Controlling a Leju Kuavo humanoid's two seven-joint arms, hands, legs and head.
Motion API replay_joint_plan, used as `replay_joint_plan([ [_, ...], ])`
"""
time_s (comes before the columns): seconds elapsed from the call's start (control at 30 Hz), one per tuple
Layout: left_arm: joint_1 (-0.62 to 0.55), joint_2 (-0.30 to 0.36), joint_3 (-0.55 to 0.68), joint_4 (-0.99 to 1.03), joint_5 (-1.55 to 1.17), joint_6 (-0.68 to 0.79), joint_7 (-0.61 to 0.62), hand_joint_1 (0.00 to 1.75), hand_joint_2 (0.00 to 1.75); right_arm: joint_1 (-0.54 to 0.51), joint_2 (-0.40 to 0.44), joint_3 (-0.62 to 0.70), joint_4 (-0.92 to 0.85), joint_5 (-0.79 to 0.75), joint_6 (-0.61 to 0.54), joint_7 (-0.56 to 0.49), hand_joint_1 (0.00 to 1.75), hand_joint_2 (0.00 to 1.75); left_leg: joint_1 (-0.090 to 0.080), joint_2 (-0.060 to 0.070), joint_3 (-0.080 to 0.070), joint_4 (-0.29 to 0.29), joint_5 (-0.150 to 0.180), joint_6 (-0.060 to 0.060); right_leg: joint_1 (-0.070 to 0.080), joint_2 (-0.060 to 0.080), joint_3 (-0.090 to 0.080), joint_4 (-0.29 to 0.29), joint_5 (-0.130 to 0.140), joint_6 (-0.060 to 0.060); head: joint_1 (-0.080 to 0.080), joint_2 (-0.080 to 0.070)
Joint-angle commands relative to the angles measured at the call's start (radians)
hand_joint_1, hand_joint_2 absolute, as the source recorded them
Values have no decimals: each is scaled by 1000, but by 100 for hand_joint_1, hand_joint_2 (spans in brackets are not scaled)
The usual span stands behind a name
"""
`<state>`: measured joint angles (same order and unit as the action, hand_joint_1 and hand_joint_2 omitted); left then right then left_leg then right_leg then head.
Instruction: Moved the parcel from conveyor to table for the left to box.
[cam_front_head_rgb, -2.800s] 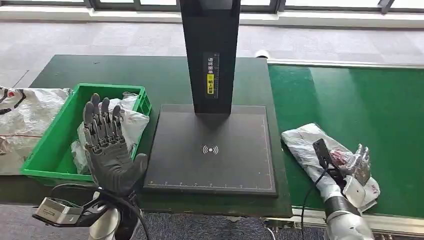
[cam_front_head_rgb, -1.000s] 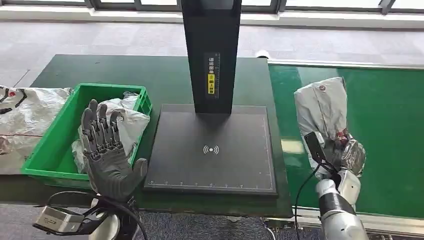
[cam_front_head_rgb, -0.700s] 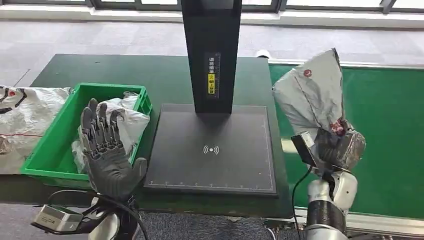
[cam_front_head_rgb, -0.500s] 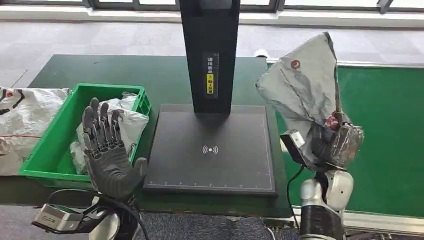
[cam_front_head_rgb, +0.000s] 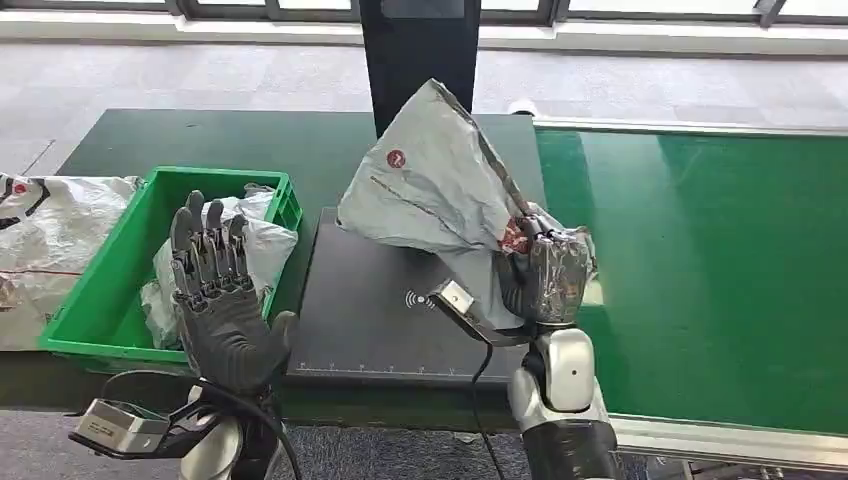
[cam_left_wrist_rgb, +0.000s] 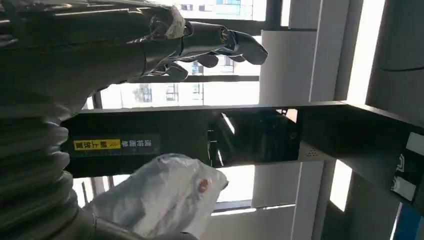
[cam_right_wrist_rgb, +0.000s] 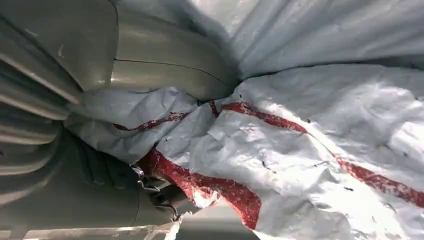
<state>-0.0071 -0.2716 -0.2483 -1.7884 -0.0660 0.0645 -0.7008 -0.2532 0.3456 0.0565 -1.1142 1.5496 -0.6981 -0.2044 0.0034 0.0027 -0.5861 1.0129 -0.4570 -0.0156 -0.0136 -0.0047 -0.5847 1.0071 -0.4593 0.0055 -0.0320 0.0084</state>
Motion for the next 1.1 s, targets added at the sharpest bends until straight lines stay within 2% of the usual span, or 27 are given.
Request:
replay_joint_plan([
  [0.03,-13,15,-15,35,-3,1,3,0,175,-176,-29,81,508,-98,0,34,175,175,1,2,3,-3,0,0,1,2,3,-3,1,-1,0,0],
  [0.07,-15,13,-15,38,-3,-2,3,0,175,-183,-37,74,523,-78,0,56,175,175,1,2,4,-4,1,0,1,3,3,-4,2,-1,0,0],
  [0.13,-16,10,-13,40,-5,-5,3,0,175,-198,-34,34,586,-122,0,15,175,175,1,0,4,-4,2,0,1,1,4,-5,2,-1,0,0],
  [0.2,-15,9,-13,40,-8,-7,3,0,175,-210,-32,10,623,-117,0,25,175,175,1,0,4,-4,2,1,1,0,4,-5,2,0,0,0],
  [0.47,-23,6,-10,53,-3,-20,3,0,175,-219,-36,-16,652,-113,0,45,175,175,0,-1,2,-2,1,0,0,-1,2,-3,1,0,0,0],
  [0.5,-25,5,-10,55,-4,-20,3,0,175,-220,-36,-22,653,-114,0,47,140,175,0,-1,3,-3,1,0,0,-1,3,-4,1,0,0,0],
  [0.53,-28,4,-10,58,-5,-20,3,0,175,-205,-36,-30,612,-103,0,47,0,175,0,-1,2,-1,0,0,0,-1,2,-2,0,0,0,0],
  [0.77,-19,3,-12,49,-12,-7,3,0,175,-171,-18,-92,513,-125,0,-25,0,175,0,-2,2,-3,1,0,0,-1,2,-3,1,0,0,0],
  [0.9,-14,4,-10,59,-7,0,3,0,175,-79,3,-111,233,-113,0,-122,0,175,0,-3,0,-1,1,0,0,-3,1,-2,0,0,0,0],
  [1.03,-14,4,-10,59,-7,0,3,0,175,-79,3,-111,233,-113,0,-122,0,175,0,-2,1,-1,0,0,0,-1,0,-1,0,0,0,0],
  [1.07,-14,5,-8,60,-4,-1,3,0,175,-73,3,-100,213,-121,0,-122,0,175,0,-2,2,-3,1,0,0,-1,2,-3,0,-1,0,0],
  [1.1,-12,5,-7,59,-8,7,3,0,175,-47,3,-84,118,-148,0,-154,0,175,0,-2,1,-2,1,0,0,-1,1,-2,0,0,0,0],
])
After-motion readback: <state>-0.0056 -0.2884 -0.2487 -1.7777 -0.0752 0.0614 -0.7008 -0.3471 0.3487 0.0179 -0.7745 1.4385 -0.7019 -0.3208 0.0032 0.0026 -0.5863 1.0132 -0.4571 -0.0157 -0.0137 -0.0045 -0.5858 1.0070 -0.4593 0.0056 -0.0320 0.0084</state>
